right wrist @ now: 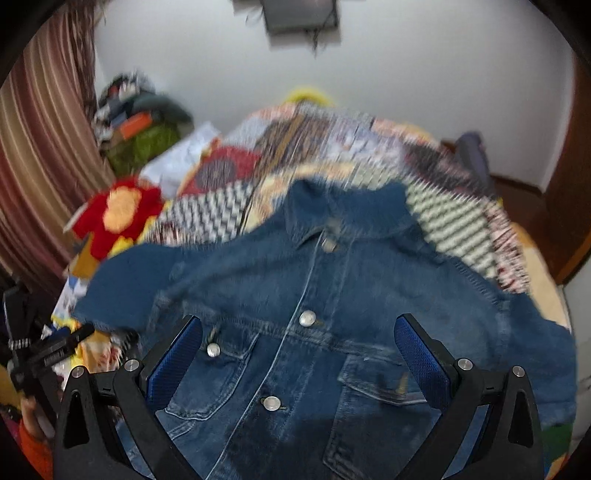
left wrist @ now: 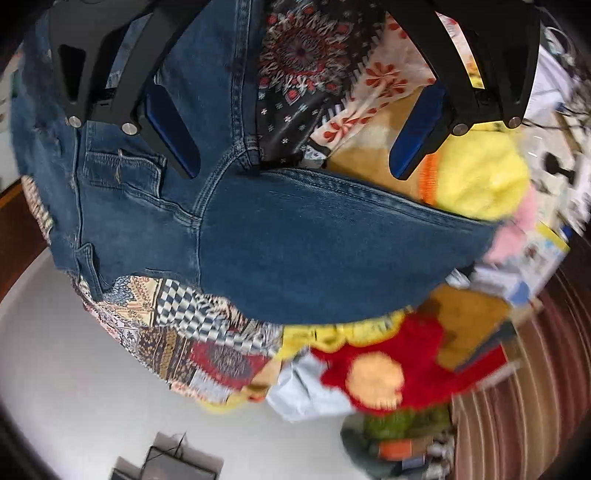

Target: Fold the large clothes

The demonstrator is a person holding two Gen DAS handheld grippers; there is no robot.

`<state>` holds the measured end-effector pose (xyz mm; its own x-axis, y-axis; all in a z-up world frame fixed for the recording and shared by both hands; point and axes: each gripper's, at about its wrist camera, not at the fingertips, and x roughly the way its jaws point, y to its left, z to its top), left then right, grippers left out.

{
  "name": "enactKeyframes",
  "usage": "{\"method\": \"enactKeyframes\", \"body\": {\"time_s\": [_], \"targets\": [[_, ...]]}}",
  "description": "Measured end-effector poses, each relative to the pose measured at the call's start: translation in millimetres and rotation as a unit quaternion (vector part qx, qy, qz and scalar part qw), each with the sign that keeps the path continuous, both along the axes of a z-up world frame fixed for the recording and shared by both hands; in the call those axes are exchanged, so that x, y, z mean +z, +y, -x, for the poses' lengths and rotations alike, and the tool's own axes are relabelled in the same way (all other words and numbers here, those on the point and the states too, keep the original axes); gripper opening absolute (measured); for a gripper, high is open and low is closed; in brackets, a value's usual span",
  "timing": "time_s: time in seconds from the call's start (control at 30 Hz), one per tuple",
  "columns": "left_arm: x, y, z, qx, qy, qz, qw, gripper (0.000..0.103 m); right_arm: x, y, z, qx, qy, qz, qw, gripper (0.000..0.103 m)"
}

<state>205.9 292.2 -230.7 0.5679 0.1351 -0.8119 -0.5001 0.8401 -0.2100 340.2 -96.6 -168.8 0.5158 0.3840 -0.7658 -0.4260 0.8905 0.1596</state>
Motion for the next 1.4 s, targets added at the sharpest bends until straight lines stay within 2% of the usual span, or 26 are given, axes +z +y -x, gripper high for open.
{"method": "enactKeyframes", "body": {"time_s": [0.07,0.13,0.27,0.47,0.5,0.57,0.63,0.73,0.8,0.9,0.97,1.07,1.23,1.3,1.4], "targets": [[-16.1,11.9,-7.5,-0.007,0.001,0.054,0.9985,0.103,-20.2,12.3,-13.4,0.018,0.041,0.006,0.999,0.103],[-24.4,16.8,-10.5,-0.010,-0.004,0.092,0.9957,0.103,-41.9,27.2,-25.9,0.045,0.085,0.008,0.995,0.103],[-35.0,29.6,-12.4,-0.004,-0.028,0.148,0.9886,0.101,-70.8,53.8,-38.7,0.082,0.131,0.025,0.988,0.103],[-34.4,48.8,-15.5,0.020,-0.059,0.175,0.9826,0.083,-98.0,77.6,-47.9,0.109,0.183,0.026,0.977,0.103],[-33.3,52.2,-15.3,0.023,-0.063,0.168,0.9835,0.079,-102.8,80.3,-48.8,0.112,0.190,0.026,0.975,0.103],[-30.9,57.3,-16.4,0.037,-0.059,0.127,0.9894,0.062,-110.2,83.9,-49.2,0.114,0.196,0.032,0.973,0.103],[-32.8,62.4,-18.1,0.052,-0.049,0.109,0.9915,0.041,-111.8,83.2,-47.2,0.116,0.195,0.036,0.973,0.103],[-29.8,61.1,-17.0,0.058,-0.045,0.086,0.9936,0.032,-112.1,84.0,-43.2,0.130,0.193,0.051,0.971,0.103],[-17.6,48.6,-17.8,0.050,-0.036,0.033,0.9975,0.026,-112.9,83.2,-40.5,0.136,0.200,0.057,0.969,0.103],[10.0,29.2,-19.3,0.035,-0.041,-0.046,0.9975,0.022,-109.2,75.1,-37.9,0.136,0.204,0.058,0.968,0.103],[28.5,20.1,-21.5,0.027,-0.052,-0.068,0.9960,0.021,-102.3,67.2,-36.5,0.131,0.204,0.050,0.969,0.103],[51.4,9.8,-26.4,0.010,-0.073,-0.074,0.9945,0.018,-86.7,52.5,-35.4,0.120,0.193,0.036,0.973,0.103],[86.1,-39.2,-37.9,-0.052,-0.110,-0.120,0.9853,0.015,-55.4,19.5,-33.6,0.100,0.166,0.013,0.981,0.103],[88.3,-59.7,-49.4,-0.078,-0.111,-0.122,0.9833,0.015,-44.9,6.7,-32.8,0.094,0.156,0.008,0.983,0.103],[68.9,-79.7,-72.8,-0.108,-0.087,-0.088,0.9864,0.015,-34.5,-11.8,-30.0,0.086,0.146,-0.002,0.986,0.103]]}}
